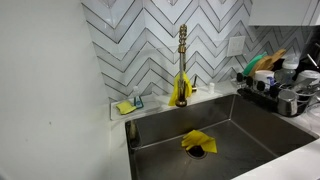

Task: Put the yellow spoon and silver spoon in the bowl, then put the bowl in the sink

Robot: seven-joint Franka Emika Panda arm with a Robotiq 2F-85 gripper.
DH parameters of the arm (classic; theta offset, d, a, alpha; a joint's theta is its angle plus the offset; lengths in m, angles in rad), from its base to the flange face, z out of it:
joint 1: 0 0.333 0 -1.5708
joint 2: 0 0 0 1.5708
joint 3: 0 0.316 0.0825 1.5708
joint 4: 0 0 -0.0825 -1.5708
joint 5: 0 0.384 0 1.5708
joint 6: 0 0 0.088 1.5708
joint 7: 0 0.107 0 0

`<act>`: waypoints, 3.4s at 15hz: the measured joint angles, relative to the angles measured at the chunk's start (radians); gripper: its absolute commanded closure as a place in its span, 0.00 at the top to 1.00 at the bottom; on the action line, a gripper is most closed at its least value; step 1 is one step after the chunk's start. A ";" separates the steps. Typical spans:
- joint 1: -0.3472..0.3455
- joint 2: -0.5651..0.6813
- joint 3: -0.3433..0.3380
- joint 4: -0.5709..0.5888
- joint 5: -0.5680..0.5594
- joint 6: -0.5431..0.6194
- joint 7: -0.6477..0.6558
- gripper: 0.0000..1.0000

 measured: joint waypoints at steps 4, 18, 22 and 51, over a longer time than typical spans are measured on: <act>-0.044 0.055 -0.025 0.052 -0.041 -0.034 -0.039 1.00; -0.099 0.374 -0.035 0.300 -0.078 -0.077 -0.252 1.00; -0.102 0.381 -0.035 0.310 -0.077 -0.077 -0.255 1.00; -0.198 0.749 0.204 0.600 0.008 -0.048 -0.321 0.53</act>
